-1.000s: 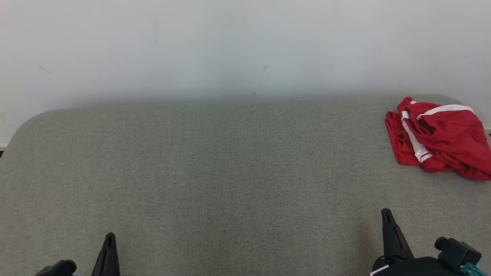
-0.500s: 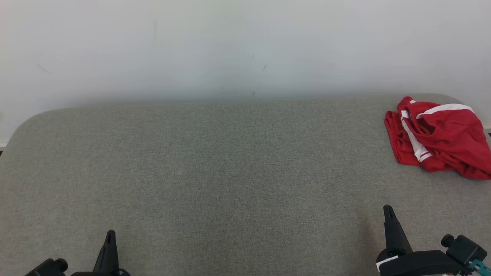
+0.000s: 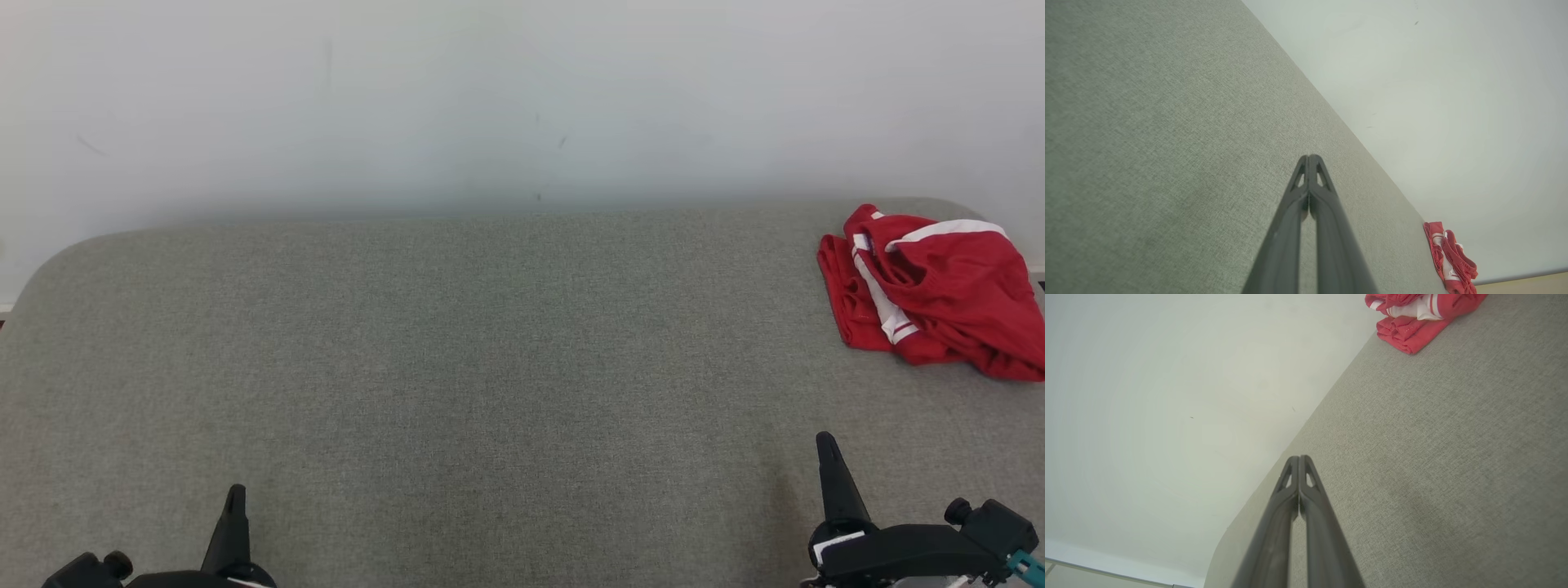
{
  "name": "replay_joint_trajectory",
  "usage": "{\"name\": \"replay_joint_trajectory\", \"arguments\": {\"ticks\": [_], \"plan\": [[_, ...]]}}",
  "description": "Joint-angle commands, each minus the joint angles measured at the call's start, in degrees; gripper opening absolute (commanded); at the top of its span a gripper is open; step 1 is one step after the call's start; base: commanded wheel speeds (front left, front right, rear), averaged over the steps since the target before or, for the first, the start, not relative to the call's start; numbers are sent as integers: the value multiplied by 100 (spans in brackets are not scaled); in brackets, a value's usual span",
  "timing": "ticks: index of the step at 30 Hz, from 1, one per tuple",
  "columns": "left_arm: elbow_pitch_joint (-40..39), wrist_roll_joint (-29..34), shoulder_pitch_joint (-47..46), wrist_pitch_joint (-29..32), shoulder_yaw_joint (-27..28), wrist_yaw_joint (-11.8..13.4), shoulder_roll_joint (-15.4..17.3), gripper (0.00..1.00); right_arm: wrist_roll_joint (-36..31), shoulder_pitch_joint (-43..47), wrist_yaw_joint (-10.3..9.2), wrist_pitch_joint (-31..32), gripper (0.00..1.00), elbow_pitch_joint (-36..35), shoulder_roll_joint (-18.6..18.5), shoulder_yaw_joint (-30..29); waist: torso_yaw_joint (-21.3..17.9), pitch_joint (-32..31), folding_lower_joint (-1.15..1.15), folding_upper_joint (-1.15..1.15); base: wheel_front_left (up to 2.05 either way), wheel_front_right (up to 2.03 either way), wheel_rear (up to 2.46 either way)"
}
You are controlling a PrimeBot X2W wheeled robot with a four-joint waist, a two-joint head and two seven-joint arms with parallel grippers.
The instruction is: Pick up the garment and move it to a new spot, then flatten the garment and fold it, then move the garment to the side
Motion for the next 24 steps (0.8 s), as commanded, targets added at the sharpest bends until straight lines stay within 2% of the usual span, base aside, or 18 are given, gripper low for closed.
{"name": "replay_joint_trajectory", "arguments": {"ticks": [1,24], "plan": [[-24,-174,-162,35,61,-55,-15,0,203,-96,-6,39,0,-46,0,-20,-1,1,0,0,0,0,0],[100,-1344,-272,333,353,-319,-219,0,1546,-232,-8,342,0,56,2,-88,-18,19,0,0,0,0,0]]}}
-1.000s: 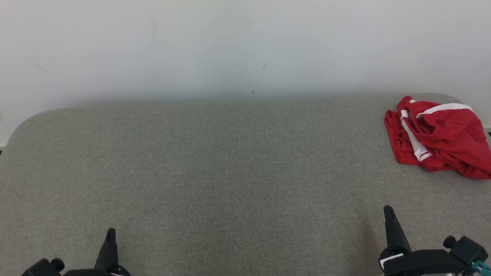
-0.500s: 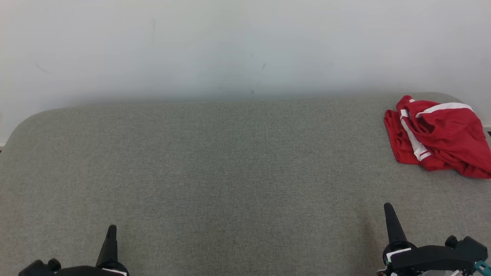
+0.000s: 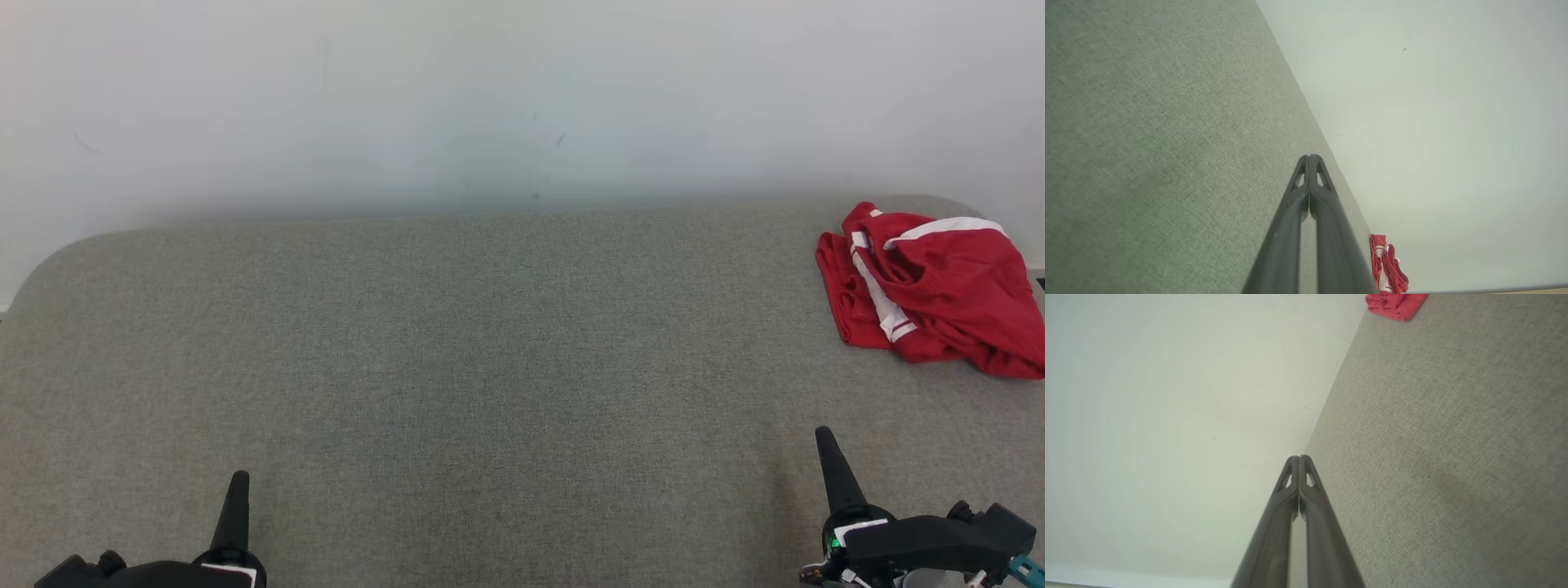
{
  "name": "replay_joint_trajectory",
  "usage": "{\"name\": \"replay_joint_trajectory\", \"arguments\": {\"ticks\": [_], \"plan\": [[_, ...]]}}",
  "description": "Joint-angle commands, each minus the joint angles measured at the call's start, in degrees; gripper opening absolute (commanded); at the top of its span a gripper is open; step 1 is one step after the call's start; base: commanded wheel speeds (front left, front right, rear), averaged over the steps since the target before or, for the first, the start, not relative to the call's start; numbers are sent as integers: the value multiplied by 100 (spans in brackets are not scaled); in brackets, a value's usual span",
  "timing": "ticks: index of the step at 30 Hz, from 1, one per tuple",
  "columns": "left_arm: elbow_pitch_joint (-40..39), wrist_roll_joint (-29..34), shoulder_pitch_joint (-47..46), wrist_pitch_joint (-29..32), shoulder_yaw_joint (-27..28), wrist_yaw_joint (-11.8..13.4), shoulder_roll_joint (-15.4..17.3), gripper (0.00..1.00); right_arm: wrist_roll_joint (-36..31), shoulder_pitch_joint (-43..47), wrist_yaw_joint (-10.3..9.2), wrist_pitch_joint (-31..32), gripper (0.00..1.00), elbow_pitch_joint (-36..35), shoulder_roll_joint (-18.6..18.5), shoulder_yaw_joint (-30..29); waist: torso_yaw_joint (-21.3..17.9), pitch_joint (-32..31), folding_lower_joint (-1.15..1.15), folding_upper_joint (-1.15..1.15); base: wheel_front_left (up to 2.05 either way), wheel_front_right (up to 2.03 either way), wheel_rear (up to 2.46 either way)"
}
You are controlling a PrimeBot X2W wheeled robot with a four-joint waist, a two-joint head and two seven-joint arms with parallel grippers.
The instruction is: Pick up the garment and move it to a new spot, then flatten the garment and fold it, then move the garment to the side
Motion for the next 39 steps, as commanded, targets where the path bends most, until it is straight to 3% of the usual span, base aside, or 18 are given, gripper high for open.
{"name": "replay_joint_trajectory", "arguments": {"ticks": [1,39], "plan": [[-19,-86,-93,24,54,-38,-10,0,137,-97,-7,35,0,-25,3,-17,0,0,0,-1,0,0,0],[153,-1615,-260,429,438,-397,-290,0,1889,-243,-11,427,0,111,6,-101,-28,31,0,-1,0,0,0]]}}
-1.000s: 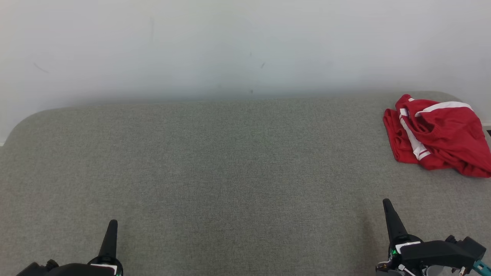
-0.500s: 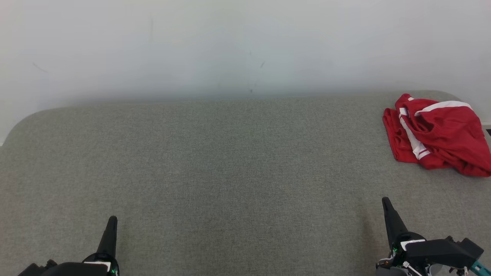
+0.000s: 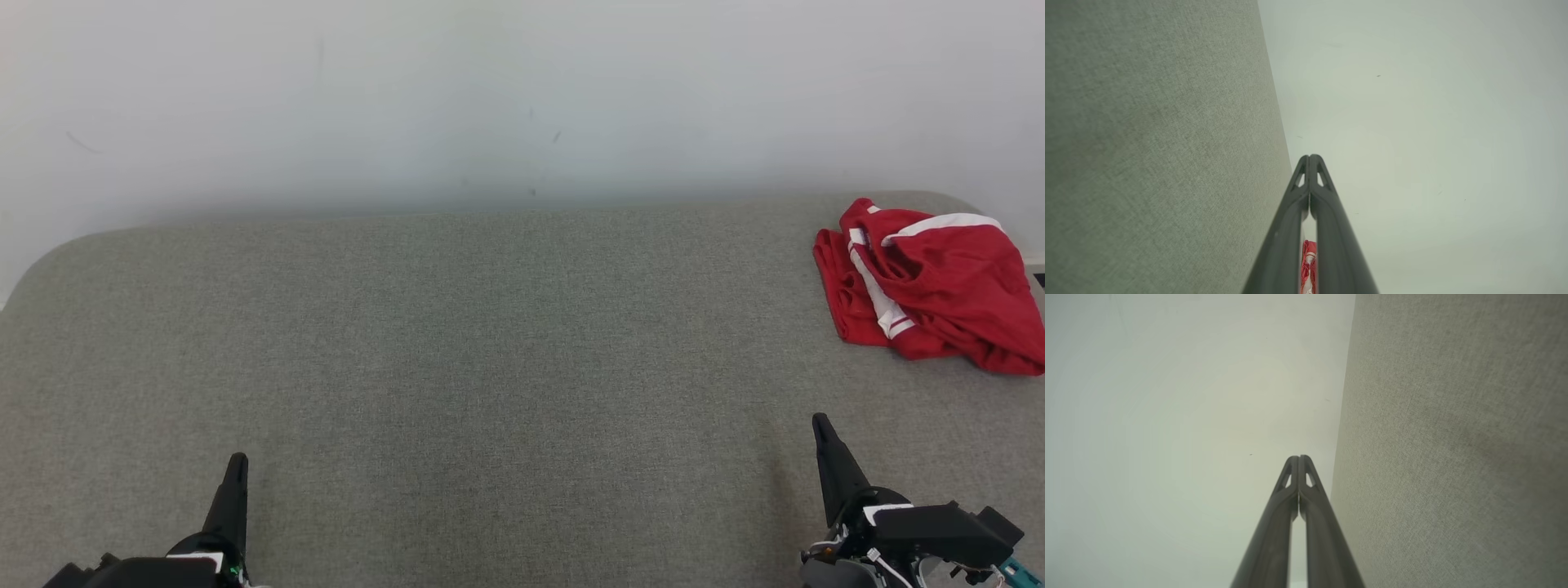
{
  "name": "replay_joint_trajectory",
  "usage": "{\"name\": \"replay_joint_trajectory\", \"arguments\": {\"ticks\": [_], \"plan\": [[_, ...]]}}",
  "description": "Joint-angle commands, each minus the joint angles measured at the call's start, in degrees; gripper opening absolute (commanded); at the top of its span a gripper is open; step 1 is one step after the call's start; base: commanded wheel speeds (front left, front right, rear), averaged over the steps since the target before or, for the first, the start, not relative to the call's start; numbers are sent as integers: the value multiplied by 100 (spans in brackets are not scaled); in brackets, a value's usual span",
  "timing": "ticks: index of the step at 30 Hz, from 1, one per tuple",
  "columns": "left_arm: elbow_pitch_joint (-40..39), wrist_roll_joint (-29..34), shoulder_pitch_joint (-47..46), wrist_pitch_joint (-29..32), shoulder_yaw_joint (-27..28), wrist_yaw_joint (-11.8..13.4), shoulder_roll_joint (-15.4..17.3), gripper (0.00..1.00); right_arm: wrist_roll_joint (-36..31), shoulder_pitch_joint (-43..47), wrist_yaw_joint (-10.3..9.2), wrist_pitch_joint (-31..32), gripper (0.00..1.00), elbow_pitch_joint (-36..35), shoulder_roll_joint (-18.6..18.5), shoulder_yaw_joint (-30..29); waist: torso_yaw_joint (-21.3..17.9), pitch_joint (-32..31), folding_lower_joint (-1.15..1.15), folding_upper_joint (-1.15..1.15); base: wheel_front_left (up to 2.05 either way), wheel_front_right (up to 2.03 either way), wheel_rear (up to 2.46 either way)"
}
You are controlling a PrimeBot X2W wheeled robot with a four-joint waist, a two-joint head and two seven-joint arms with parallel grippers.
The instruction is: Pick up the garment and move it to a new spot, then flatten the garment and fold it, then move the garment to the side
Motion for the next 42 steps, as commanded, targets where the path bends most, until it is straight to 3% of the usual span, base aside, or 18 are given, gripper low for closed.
{"name": "replay_joint_trajectory", "arguments": {"ticks": [1,10,42], "plan": [[10,-116,-83,39,33,-54,-25,0,126,-36,-11,38,0,0,7,-10,-1,1,0,0,0,0,0],[46,-421,-108,119,113,-112,-85,0,479,-79,-12,108,0,32,7,-30,-8,8,0,0,0,0,0],[43,-364,-108,135,132,-107,-95,0,447,-75,-12,108,0,30,7,-26,-8,8,0,0,0,0,0]]}}
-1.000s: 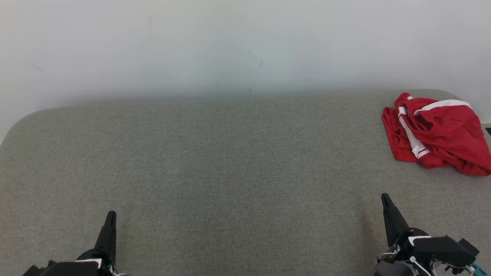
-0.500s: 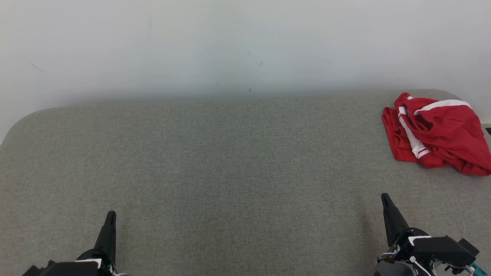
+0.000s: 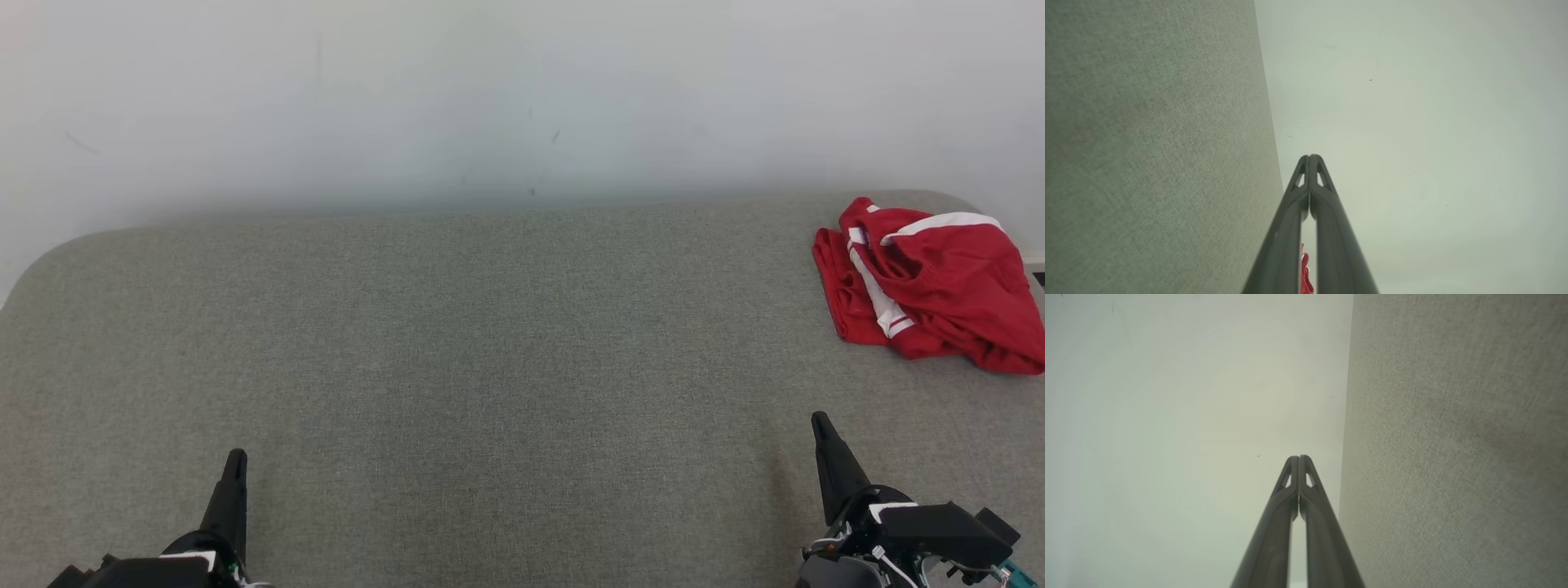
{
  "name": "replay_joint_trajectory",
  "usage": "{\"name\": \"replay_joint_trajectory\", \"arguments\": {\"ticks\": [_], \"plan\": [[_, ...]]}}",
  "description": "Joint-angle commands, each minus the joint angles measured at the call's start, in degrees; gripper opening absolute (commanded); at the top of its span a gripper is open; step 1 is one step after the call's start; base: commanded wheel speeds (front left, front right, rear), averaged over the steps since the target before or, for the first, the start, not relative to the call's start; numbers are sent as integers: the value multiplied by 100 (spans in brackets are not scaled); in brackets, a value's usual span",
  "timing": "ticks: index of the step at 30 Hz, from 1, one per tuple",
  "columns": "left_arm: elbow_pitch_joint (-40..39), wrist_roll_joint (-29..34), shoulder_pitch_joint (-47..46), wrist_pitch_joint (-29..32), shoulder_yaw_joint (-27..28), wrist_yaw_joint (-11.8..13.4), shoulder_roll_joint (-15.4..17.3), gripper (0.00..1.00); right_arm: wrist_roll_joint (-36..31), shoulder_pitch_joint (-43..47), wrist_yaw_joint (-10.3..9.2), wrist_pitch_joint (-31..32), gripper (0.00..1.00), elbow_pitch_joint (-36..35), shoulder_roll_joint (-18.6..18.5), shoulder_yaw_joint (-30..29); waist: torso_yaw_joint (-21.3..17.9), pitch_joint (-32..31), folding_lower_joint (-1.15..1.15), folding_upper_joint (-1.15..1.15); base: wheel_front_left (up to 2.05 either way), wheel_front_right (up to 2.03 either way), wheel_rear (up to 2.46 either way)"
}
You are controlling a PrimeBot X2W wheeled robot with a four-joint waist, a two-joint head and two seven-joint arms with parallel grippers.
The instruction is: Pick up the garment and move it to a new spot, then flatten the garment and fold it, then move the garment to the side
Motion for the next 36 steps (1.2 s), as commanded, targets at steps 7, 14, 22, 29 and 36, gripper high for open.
{"name": "replay_joint_trajectory", "arguments": {"ticks": [7,14,22,29,36], "plan": [[7,15,-50,32,21,-8,-21,0,8,-46,-12,15,0,7,7,-3,0,0,0,0,0,0,0],[7,19,-51,30,26,-8,-22,0,8,-47,-12,14,0,7,7,-3,0,0,0,0,0,0,0],[7,24,-51,34,29,-8,-25,0,8,-46,-12,14,0,5,7,-3,0,0,0,0,0,0,0],[7,28,-51,37,31,-8,-26,0,7,-46,-12,14,0,5,7,-3,0,0,0,0,0,0,0],[7,31,-51,36,34,-8,-27,0,7,-46,-12,14,0,5,7,-3,0,0,0,0,0,0,0]]}}
